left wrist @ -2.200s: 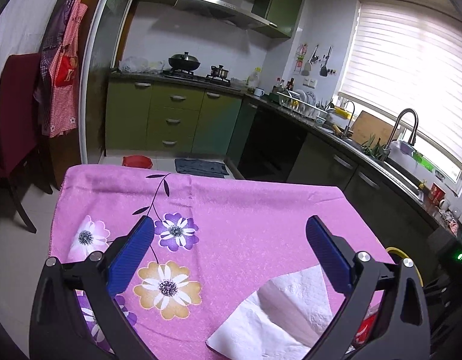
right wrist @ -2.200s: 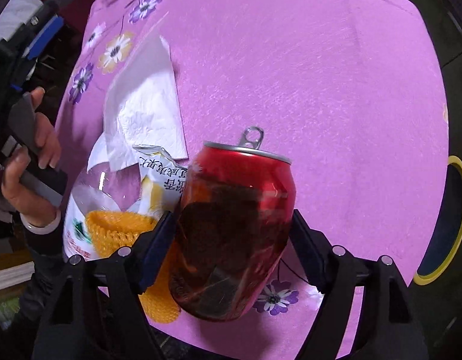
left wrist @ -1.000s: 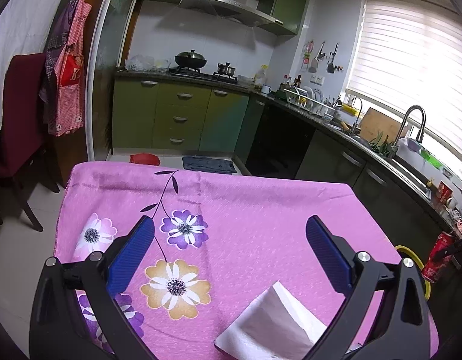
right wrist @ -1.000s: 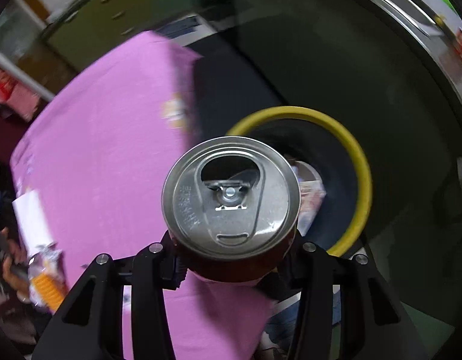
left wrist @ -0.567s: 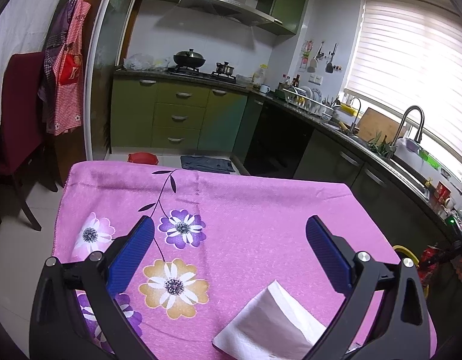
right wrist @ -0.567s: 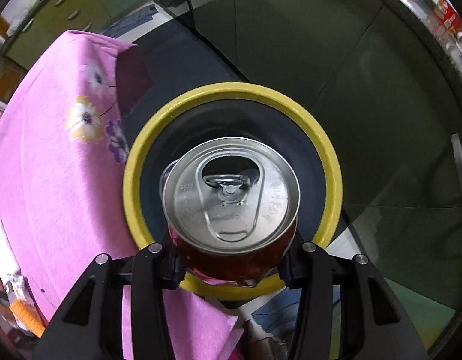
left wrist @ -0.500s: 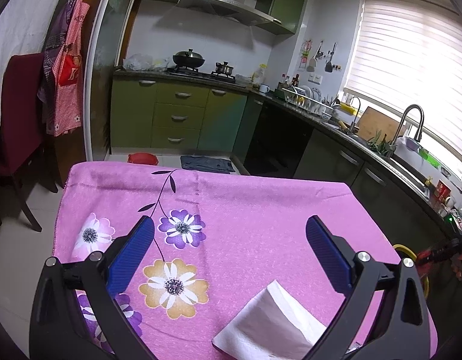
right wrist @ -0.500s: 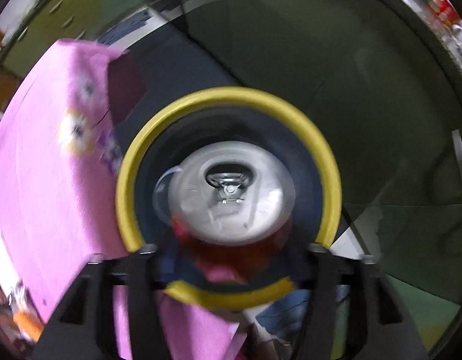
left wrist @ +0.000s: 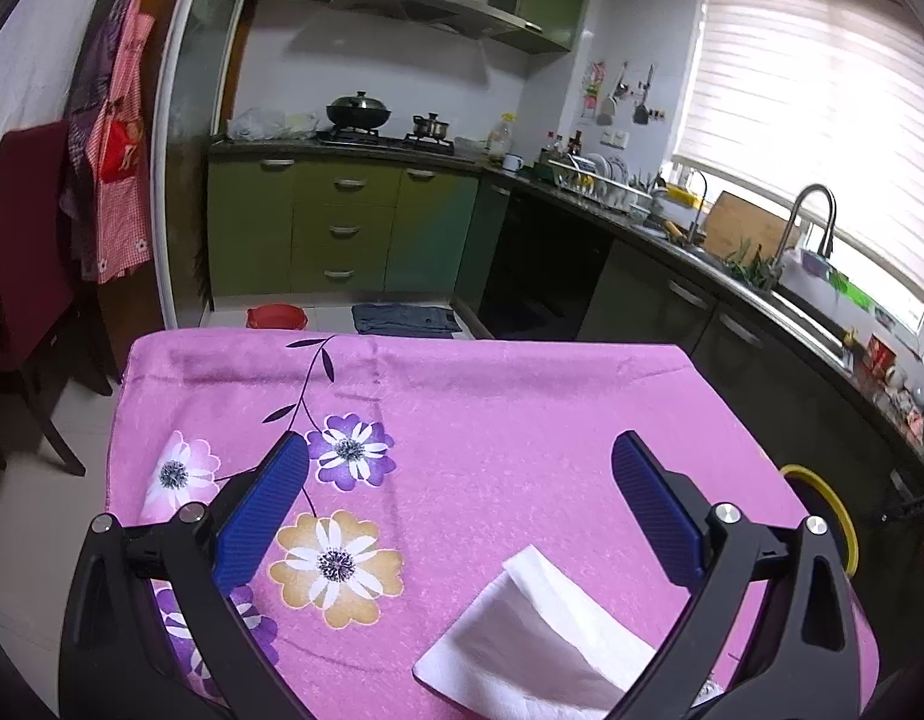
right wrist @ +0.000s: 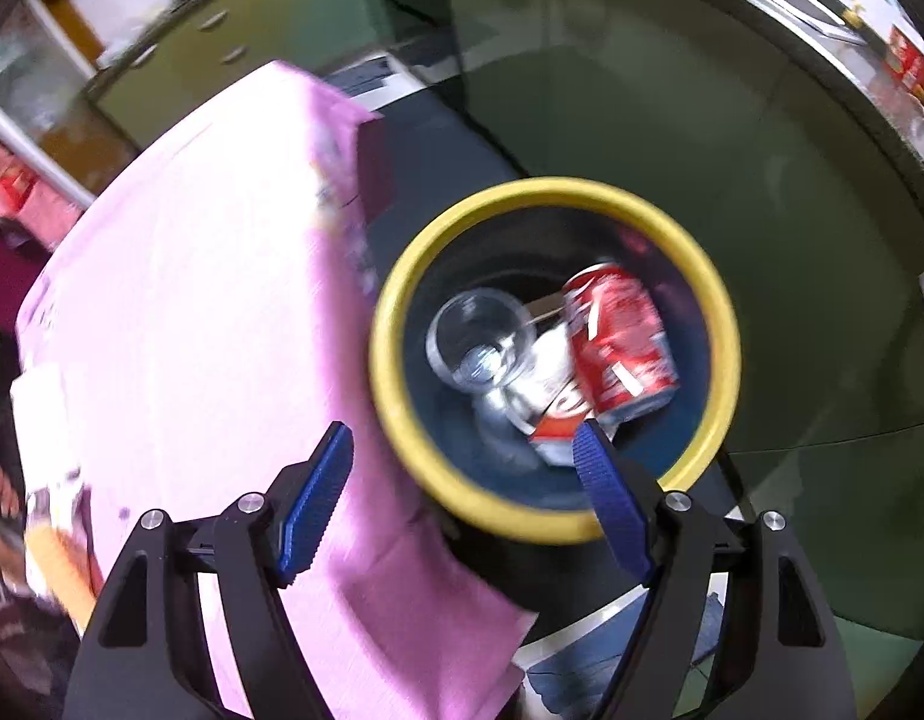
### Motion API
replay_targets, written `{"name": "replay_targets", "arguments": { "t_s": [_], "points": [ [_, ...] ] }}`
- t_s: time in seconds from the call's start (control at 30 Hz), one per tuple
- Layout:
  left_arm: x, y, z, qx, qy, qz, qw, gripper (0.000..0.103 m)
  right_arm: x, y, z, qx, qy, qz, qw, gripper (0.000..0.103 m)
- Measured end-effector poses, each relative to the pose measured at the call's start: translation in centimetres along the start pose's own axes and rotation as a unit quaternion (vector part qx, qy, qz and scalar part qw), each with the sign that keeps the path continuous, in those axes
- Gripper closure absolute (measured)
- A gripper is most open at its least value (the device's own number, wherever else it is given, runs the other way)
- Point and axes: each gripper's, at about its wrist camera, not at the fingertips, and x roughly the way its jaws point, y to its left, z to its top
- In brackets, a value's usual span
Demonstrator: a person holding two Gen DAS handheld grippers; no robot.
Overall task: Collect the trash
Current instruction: 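Carry the Coke can over the bin and release it with the right gripper, then grasp the clear water bottle with the left gripper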
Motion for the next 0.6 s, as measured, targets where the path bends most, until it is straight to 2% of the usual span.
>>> {"name": "replay_targets", "arguments": {
  "t_s": [0.1, 0.2, 0.23, 0.33, 0.43, 0.6],
  "points": [
    [-0.9, -0.3, 0.1, 0.012, 0.021, 0.003, 0.9997, 0.007, 0.1, 2.0, -1.8, -0.018, -0.003, 0.012, 1.0, 0.028],
    [-2.3, -1.2, 0.0, 0.054, 0.066, 0.019, 0.9962, 0.007, -0.2, 2.6, -3.5, -0.027, -0.009, 0.03, 0.999, 0.028],
    [-2.8, -1.6, -0.2, 0.074, 0.089, 0.032, 0.9928, 0.007, -0.3, 2.5, -4.2, -0.03, -0.01, 0.035, 0.999, 0.028],
    [-4.3, -2.5, -1.2, 0.118, 0.171, 0.05, 0.977, 0.007, -0.2, 2.5, -4.7, -0.035, -0.011, 0.053, 0.998, 0.028],
    [-5.6, -3.1, -2.0, 0.136, 0.228, 0.05, 0.9628, 0.007, -0.3, 3.0, -5.3, -0.042, -0.012, 0.07, 0.997, 0.027],
    [-6.6, -4.8, -4.2, 0.148, 0.315, 0.016, 0.9374, 0.007, 0.6, 4.3, -6.2, -0.054, -0.007, 0.096, 0.994, 0.027]
  ]
}}
